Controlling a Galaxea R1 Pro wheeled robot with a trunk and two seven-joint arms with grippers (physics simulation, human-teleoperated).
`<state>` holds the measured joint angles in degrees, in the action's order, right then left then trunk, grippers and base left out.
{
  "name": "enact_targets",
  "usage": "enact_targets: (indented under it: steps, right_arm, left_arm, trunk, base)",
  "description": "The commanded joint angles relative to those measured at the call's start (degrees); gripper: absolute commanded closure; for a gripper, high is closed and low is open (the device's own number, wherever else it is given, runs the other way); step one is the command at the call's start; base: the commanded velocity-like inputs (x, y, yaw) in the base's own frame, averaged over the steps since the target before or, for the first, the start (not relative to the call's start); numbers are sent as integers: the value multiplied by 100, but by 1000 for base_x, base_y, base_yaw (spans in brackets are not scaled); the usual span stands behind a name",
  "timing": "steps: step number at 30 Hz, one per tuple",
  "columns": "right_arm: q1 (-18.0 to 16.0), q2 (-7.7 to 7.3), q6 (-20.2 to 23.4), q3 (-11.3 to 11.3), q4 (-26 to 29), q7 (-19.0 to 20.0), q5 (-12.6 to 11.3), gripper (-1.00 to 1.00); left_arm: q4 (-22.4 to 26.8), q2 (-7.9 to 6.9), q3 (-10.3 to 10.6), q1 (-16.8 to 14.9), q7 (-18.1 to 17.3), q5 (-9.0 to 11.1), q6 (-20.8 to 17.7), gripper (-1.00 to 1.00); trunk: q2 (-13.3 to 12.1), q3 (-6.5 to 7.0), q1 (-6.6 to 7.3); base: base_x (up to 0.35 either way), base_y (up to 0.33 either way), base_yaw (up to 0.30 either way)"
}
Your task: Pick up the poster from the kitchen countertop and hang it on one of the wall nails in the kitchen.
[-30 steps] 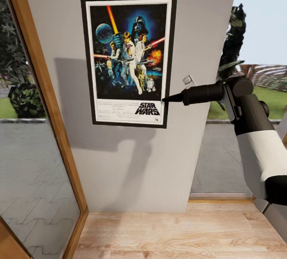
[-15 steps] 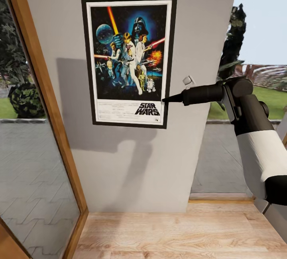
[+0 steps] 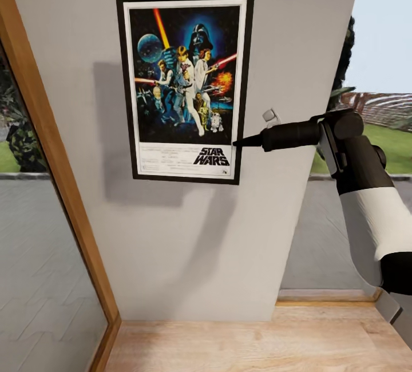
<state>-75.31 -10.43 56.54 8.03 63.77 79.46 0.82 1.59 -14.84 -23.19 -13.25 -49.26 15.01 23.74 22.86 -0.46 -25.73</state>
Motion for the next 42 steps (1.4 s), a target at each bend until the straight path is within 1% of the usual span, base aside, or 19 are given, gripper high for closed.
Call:
enact_targets:
  steps: [1, 18, 42]
  right_arm:
    - [-5, -3, 59, 6, 1, 26, 6, 100]
    - [-7, -3, 59, 5, 20, 26, 6, 100]
    - [-9, -3, 59, -3, 27, 26, 6, 100]
  left_arm:
    - [-9, -2, 25, -3, -22, 45, 17, -100]
    - [-11, -2, 25, -4, -15, 46, 17, -100]
    - [-9, -2, 25, -3, -6, 46, 17, -100]
  trunk:
    - [6, -5, -6]
    - [6, -5, -6]
    - [6, -5, -6]
  base:
    - [333, 0, 0]
    - [321, 0, 0]
    - [20, 0, 0]
